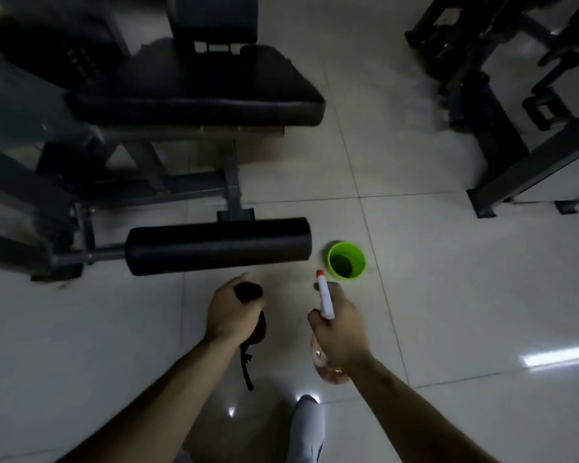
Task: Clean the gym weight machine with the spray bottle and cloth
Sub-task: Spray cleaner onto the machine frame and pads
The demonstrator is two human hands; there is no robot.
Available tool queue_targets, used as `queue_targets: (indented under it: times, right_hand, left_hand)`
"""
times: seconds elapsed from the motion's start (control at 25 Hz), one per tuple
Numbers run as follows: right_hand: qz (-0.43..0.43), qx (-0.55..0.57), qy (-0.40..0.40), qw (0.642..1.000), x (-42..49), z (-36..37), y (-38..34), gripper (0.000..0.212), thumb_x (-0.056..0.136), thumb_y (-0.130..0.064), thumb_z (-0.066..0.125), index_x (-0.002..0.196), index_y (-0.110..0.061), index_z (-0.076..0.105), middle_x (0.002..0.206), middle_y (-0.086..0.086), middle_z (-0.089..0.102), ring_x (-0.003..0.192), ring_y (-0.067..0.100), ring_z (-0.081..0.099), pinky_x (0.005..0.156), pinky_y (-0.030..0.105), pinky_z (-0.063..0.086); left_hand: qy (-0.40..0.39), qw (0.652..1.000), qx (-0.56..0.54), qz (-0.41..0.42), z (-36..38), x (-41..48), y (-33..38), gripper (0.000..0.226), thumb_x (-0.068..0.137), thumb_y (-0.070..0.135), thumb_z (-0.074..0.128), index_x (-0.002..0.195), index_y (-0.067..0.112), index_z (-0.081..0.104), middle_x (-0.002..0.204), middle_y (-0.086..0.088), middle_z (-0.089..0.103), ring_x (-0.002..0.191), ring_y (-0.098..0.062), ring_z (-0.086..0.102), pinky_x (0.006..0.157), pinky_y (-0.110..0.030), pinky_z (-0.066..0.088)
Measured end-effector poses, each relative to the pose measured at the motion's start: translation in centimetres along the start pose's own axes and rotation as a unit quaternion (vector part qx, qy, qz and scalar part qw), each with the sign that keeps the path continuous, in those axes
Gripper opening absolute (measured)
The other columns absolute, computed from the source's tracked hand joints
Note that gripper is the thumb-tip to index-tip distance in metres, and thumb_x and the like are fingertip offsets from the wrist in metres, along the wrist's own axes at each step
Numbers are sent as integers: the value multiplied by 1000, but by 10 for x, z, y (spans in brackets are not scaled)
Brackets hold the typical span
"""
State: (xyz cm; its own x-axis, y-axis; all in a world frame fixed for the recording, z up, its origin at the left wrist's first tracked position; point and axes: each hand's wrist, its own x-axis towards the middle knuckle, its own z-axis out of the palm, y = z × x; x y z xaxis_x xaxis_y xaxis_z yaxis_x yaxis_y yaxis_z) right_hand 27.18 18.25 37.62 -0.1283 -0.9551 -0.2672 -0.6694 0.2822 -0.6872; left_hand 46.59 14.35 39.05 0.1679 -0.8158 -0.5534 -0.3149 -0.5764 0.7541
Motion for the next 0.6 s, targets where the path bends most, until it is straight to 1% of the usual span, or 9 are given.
queue_targets:
  times: [0.08,0.12,0.16,0.24,0.28,0.32,0.44,0.52,0.6]
  right_hand:
    - [-7,-7,9,1000,42,39,46,42,83,-33,61,124,-34,51,100,-7,69,78,16,63,68,38,55]
    - [-3,-7,21,1000,58,60,66,39,81,-34,60,120,-34,52,103,-8,70,81,18,64,71,41,56]
    - [-1,-8,30,1000,71,82,84,37,81,-33,60,116,-34,53,104,-9,70,84,18,65,73,43,56]
    - [-10,-1,59,998,99,124,118,35,81,-28,63,115,-34,55,104,-14,69,88,14,65,77,43,56]
    - [-17,3,71,997,113,144,132,35,82,-26,64,115,-34,56,105,-17,68,89,12,64,78,42,56]
    - [-23,8,79,997,123,159,144,35,81,-25,64,114,-34,57,106,-18,68,89,11,64,78,43,56]
    - [-40,29,126,991,139,195,176,23,78,-35,59,101,-37,56,93,-13,67,81,13,66,72,47,58]
    - [-62,39,155,985,143,209,193,17,75,-40,54,92,-37,54,83,-10,65,74,17,66,67,49,58]
    - [-90,35,159,982,137,218,198,21,74,-39,53,95,-38,54,86,-12,66,72,17,67,65,48,59]
  left_hand:
    - [13,998,41,38,24,56,-44,60,95,25,69,151,27,47,148,6,51,140,-22,47,108,-27,38]
    - [18,996,72,57,35,81,-65,68,96,29,68,156,27,37,161,3,37,145,-22,40,112,-28,35]
    - [29,990,105,87,44,105,-87,74,96,32,67,159,27,29,168,2,21,148,-23,36,111,-28,36]
    - [51,972,169,157,59,151,-121,78,97,34,66,161,27,23,171,1,-1,144,-25,41,98,-24,44]
    - [62,962,191,187,67,173,-137,78,97,33,66,161,27,22,171,2,-8,142,-26,42,96,-24,47]
    - [75,953,203,211,75,189,-149,79,96,31,67,161,27,22,170,2,-13,143,-27,41,100,-28,50]
    - [122,929,171,304,88,223,-176,77,93,24,71,158,24,30,170,3,-12,150,-27,30,110,-37,48]
    - [148,917,122,349,87,234,-187,73,91,21,72,155,22,38,171,2,-4,151,-21,24,115,-33,40]
    - [174,905,94,377,74,235,-190,69,92,20,72,153,24,41,171,3,3,145,-8,17,112,-24,30]
